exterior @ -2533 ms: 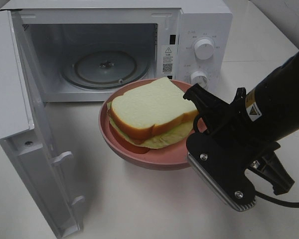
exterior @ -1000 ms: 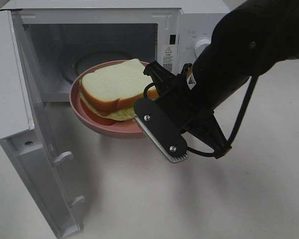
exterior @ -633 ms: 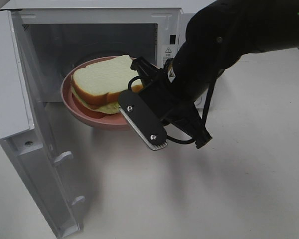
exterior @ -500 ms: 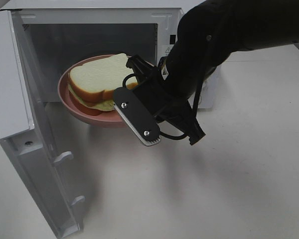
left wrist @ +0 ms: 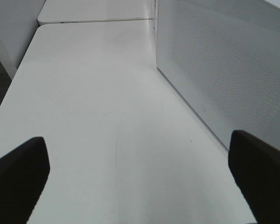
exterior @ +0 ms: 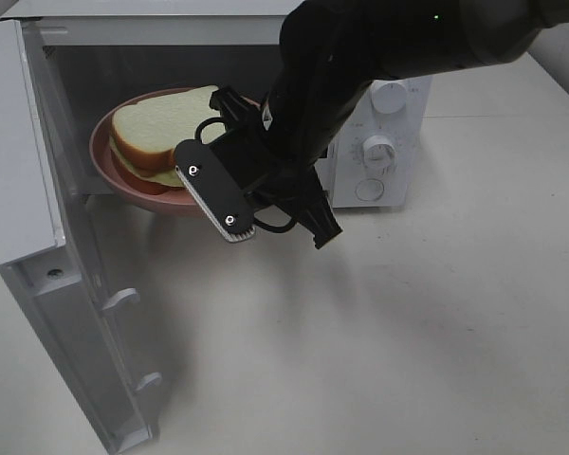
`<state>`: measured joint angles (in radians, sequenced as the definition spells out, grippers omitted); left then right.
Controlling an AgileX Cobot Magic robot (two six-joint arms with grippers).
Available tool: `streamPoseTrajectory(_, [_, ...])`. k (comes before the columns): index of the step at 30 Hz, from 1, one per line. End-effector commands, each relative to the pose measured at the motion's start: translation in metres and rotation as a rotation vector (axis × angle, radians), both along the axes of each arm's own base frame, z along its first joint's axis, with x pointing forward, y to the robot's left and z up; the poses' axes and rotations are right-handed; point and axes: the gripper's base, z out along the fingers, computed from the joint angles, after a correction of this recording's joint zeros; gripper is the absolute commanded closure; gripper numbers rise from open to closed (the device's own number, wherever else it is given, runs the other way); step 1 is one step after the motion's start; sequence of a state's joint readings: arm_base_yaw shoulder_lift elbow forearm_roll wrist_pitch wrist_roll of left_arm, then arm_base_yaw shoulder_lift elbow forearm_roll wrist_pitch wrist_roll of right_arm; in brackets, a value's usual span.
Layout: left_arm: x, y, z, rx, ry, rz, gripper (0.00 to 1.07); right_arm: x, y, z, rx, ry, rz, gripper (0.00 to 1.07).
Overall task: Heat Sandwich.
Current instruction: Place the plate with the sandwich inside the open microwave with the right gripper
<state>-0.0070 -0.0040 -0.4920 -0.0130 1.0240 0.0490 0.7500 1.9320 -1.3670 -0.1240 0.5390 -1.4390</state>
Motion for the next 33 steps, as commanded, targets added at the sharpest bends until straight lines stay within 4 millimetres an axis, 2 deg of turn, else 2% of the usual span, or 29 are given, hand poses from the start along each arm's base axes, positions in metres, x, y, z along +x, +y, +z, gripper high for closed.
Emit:
streamPoseTrajectory(1, [-0.004, 0.0, -0.001, -0.002, -0.024, -0.001, 0.01, 0.009, 0.006, 0.003, 0.01, -0.008, -0.012, 1.07])
streamPoseTrajectory(21, [-0.004, 0.0, -0.001, 0.0, -0.024, 0.0, 0.01, 0.045, 0.032, -0.002, 0.007, -0.031, -0.13, 1.07])
streamPoseTrajectory(33, [-0.004, 0.0, -0.001, 0.0, -0.024, 0.0, 0.01, 0.064, 0.048, 0.0, 0.074, -0.061, -0.188, 1.07])
